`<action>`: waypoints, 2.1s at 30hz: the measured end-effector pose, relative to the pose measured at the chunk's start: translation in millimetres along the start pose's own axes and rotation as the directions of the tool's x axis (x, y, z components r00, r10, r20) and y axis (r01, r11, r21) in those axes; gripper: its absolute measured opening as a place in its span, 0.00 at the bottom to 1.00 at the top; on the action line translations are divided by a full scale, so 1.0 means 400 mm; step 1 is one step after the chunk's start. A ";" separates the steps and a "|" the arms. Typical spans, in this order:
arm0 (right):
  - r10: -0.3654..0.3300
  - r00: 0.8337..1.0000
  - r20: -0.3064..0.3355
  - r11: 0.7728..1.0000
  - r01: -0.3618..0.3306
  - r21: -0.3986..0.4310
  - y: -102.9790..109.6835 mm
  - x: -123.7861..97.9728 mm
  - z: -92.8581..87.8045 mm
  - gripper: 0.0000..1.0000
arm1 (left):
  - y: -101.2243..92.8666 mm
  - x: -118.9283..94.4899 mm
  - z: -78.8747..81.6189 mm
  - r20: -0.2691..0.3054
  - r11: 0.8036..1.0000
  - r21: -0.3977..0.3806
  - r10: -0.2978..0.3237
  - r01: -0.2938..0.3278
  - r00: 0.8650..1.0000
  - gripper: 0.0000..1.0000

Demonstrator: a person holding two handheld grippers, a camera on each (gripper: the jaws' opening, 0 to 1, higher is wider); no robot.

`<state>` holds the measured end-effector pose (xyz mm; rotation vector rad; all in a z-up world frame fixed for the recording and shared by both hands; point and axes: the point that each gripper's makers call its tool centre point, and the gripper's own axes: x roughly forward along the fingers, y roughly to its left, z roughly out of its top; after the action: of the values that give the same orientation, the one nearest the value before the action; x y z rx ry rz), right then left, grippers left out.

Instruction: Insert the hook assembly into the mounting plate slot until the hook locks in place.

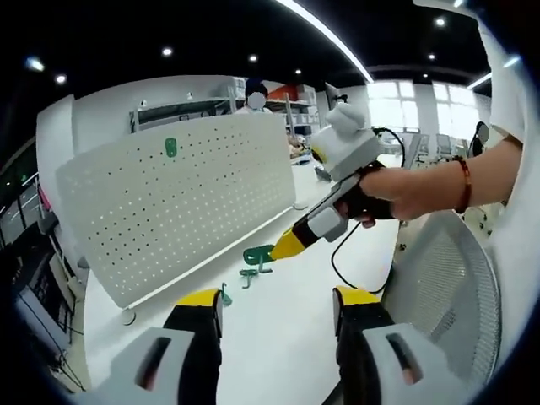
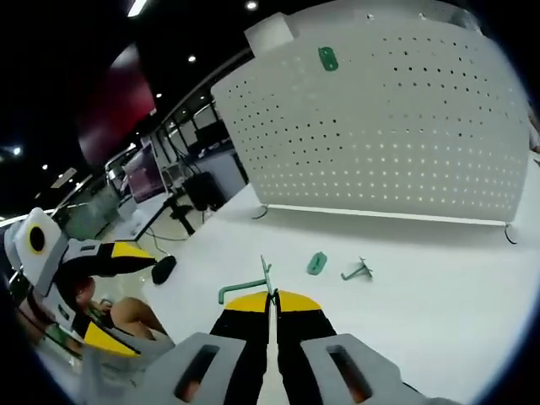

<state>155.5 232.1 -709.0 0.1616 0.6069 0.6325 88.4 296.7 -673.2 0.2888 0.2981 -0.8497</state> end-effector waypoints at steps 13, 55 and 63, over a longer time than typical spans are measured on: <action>0.067 0.998 -0.013 0.997 -0.067 0.030 0.054 -0.010 0.023 0.00 | 0.022 0.026 0.007 0.004 0.996 0.087 0.001 -0.002 1.000 0.44; 0.200 0.966 -0.161 0.979 -0.192 0.068 0.147 -0.003 -0.012 0.01 | 0.025 0.055 -0.013 -0.112 0.782 0.623 0.108 -0.015 0.988 0.12; 0.207 0.959 -0.194 0.978 -0.200 0.057 0.152 -0.001 -0.017 0.01 | 0.022 0.057 -0.023 -0.136 0.737 0.676 0.115 0.008 0.984 0.08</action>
<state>120.5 280.3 -694.9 0.1986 0.8027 0.8436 108.0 289.9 -688.9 1.0603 0.1221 -0.8534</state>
